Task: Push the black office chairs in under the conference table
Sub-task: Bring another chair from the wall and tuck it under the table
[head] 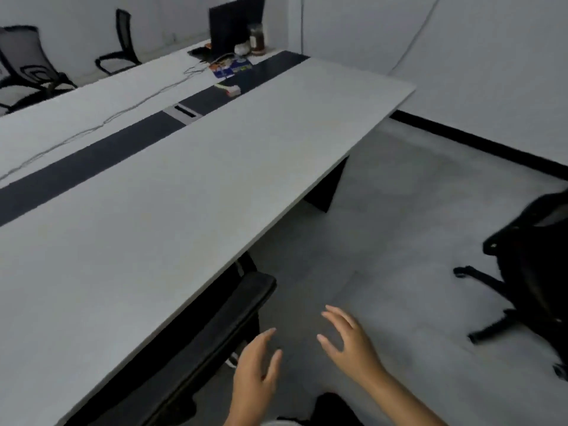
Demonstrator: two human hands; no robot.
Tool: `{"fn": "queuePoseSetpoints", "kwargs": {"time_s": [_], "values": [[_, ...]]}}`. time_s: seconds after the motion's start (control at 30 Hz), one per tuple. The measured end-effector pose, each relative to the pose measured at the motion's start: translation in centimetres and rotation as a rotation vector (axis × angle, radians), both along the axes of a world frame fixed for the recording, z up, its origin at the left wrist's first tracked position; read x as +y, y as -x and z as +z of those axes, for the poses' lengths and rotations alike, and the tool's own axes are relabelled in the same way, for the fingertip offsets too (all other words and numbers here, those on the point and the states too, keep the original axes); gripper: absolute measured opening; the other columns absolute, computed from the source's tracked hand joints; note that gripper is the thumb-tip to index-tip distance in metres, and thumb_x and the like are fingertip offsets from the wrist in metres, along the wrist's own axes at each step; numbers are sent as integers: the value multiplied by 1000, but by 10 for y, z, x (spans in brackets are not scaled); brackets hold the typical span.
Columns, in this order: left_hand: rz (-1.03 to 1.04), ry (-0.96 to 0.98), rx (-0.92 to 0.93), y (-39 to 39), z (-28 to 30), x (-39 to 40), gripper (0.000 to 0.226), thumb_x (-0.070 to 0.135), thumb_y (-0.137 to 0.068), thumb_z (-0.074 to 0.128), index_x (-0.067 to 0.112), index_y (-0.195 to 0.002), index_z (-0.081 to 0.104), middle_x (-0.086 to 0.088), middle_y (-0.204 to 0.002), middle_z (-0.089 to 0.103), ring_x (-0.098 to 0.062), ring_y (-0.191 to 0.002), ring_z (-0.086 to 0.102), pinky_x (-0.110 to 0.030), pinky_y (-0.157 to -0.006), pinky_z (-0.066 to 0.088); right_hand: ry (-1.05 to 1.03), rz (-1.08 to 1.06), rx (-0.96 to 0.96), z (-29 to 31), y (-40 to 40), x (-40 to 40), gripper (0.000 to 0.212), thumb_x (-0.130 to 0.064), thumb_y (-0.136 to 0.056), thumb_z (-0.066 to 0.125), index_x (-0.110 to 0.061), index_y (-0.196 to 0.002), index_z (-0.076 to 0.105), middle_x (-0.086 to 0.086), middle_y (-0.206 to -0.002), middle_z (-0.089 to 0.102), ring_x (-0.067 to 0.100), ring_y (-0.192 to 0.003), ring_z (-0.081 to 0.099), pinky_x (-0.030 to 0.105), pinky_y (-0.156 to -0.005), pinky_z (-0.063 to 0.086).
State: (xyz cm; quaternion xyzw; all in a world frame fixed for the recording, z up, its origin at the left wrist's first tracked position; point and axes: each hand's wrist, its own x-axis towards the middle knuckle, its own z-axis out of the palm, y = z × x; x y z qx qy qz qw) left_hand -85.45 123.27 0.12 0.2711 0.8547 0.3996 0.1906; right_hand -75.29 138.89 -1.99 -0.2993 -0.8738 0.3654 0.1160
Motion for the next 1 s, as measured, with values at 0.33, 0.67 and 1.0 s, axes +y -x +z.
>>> {"fn": "queuePoseSetpoints", "kwargs": {"time_s": [0.33,0.67,1.0], "values": [[-537,133,-423,-76,-67,145,37,-14,-81,57,-9,-118,54,-25,-113,62,30,-60,52,8,-58,37,447,-998,-76,-25,-222,1,41,-8,-84,63,-1,-123,53,13,-133,50,24,-126,46,20,-102,32],[-654,126,-405,-178,-52,288,42,-14,-83,53,15,-111,65,-14,-100,67,8,-71,61,5,-56,39,487,-1282,21,-33,-313,99,40,-1,-83,62,2,-121,52,20,-128,54,31,-113,54,33,-91,41],[-701,-11,-318,-184,-32,449,25,0,-89,52,16,-108,51,-1,-105,58,0,-91,54,6,-65,41,367,-1070,134,-3,-314,286,40,-14,-89,56,-10,-129,46,-6,-114,47,8,-108,45,22,-94,35]]}}
